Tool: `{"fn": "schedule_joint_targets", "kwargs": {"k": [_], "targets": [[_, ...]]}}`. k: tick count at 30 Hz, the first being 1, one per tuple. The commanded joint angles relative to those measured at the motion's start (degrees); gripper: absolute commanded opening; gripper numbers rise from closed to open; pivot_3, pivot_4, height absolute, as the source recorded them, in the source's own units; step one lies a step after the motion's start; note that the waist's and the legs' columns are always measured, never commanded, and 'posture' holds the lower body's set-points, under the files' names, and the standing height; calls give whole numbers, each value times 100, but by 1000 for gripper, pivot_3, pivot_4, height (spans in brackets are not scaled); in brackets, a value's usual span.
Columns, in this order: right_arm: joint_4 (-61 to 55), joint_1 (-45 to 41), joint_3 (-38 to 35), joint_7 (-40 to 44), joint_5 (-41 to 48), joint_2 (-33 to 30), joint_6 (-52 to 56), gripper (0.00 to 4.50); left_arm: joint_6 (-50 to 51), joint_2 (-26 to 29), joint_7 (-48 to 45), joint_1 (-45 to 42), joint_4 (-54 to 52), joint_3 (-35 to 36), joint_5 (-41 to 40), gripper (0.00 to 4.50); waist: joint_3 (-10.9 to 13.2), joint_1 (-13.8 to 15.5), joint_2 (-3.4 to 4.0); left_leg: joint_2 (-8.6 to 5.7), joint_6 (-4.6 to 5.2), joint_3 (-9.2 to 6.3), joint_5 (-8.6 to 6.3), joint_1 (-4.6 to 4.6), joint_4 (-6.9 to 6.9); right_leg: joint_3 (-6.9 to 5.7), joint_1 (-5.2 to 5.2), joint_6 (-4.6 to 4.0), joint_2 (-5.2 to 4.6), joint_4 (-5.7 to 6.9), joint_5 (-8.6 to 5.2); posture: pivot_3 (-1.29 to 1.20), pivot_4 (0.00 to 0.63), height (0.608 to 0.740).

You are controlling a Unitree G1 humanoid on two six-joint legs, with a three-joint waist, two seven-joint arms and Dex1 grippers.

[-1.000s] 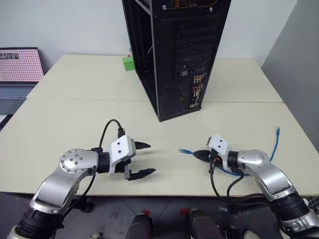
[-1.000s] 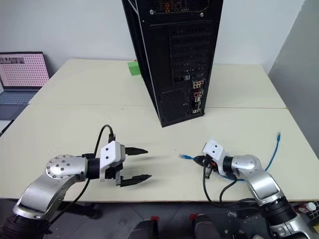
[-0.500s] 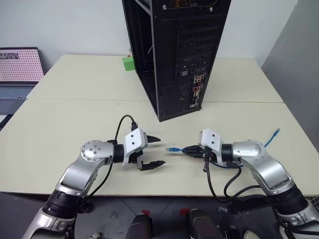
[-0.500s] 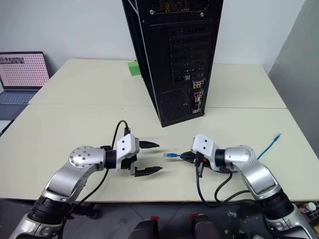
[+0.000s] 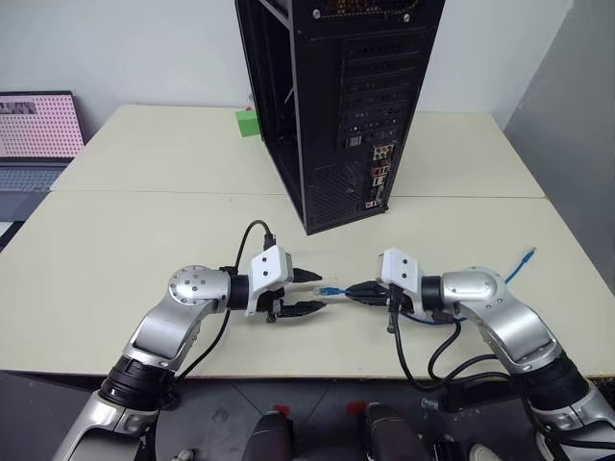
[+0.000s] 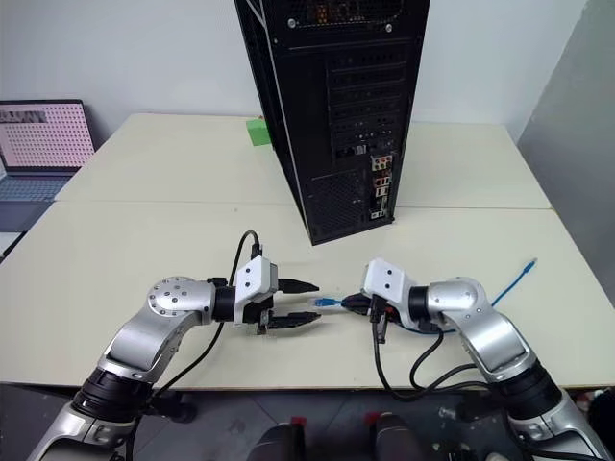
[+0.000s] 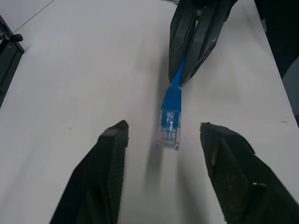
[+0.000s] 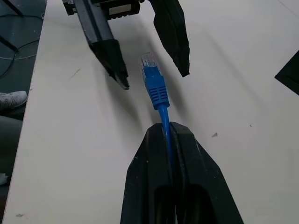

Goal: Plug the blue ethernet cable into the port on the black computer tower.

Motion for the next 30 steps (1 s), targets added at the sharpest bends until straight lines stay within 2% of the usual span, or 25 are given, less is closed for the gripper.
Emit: {"fn": "schedule_joint_targets", "kwargs": {"k": [1,7,14,20,25,27,30], "targets": [[-250,-160,-36,55,22,15,-23,0,-105,-33,-39,-76,-79,-8,-6,1547,0,1,0,0,0,0,0,0,0,0,0,0,0,0,0,0,150,740],[-256,-188,11,75,-7,2,-59,0,-131,-46,-50,-70,-67,-16,44,346,0,1,0,0,0,0,0,0,0,0,0,0,0,0,0,0,150,740],[-230,-224,12,233,53,-32,9,0,-305,-20,-101,-48,1,-40,146,299,0,2,0,0,0,0,0,0,0,0,0,0,0,0,0,0,150,740],[-317,-220,-238,648,337,-378,158,1384,-1046,-53,-121,-13,105,-66,356,299,0,10,0,0,0,0,0,0,0,0,0,0,0,-1,0,0,150,740],[-606,-4,-1164,686,1401,-612,947,2895,-2520,-255,425,79,463,-57,972,299,0,48,0,-1,0,0,0,-1,0,1,1,0,-1,-2,0,0,150,740],[-721,85,-1422,540,1787,-519,1318,3185,-3316,-319,708,126,662,-65,1316,299,0,49,0,-1,0,0,0,0,1,1,2,0,-1,-2,1,0,150,740],[-824,167,-1625,298,2213,-365,1782,3185,-4492,-344,1143,105,977,-112,1850,299,0,58,0,0,0,-1,0,2,1,2,2,-1,-1,0,1,0,150,740]]}}
